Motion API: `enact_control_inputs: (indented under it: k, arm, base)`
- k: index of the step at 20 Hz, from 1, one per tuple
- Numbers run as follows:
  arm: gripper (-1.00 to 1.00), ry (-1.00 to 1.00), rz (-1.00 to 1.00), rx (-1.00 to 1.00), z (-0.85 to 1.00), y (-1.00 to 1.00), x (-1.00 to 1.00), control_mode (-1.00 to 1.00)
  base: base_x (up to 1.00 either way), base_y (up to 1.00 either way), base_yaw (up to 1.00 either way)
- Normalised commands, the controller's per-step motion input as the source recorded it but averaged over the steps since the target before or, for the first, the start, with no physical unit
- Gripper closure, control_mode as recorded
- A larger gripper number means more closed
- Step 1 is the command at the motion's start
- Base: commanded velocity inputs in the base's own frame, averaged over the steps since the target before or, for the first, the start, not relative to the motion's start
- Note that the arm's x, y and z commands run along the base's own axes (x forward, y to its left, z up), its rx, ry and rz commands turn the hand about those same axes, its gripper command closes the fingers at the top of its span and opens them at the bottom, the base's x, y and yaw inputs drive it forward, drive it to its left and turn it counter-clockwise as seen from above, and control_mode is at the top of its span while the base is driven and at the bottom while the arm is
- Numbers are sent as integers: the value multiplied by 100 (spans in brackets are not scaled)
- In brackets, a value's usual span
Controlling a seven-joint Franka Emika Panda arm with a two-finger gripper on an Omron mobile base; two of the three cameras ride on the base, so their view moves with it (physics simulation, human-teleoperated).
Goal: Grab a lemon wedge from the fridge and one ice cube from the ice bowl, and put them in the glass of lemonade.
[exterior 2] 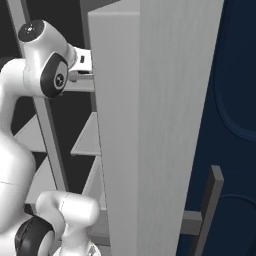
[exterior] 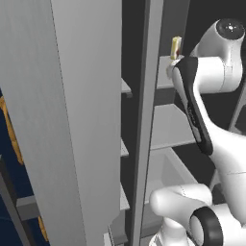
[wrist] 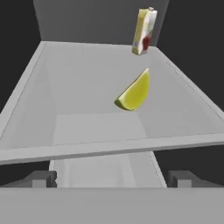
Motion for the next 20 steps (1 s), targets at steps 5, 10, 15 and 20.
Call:
enact_control_inputs:
  k: [5,10,15,20]
  arm:
    - [-100,9,-7,16,9,-26,38,-100]
    - [-100,20,-7,3,0,-3,48,-100]
    - [-100,5,-5,0,-1,-2,24,-100]
    - [-100,0,-15,1,-1,0,36,-100]
  base:
    - [0,0,0]
    - [0,0,0]
    - [0,0,0]
    - [0,0,0]
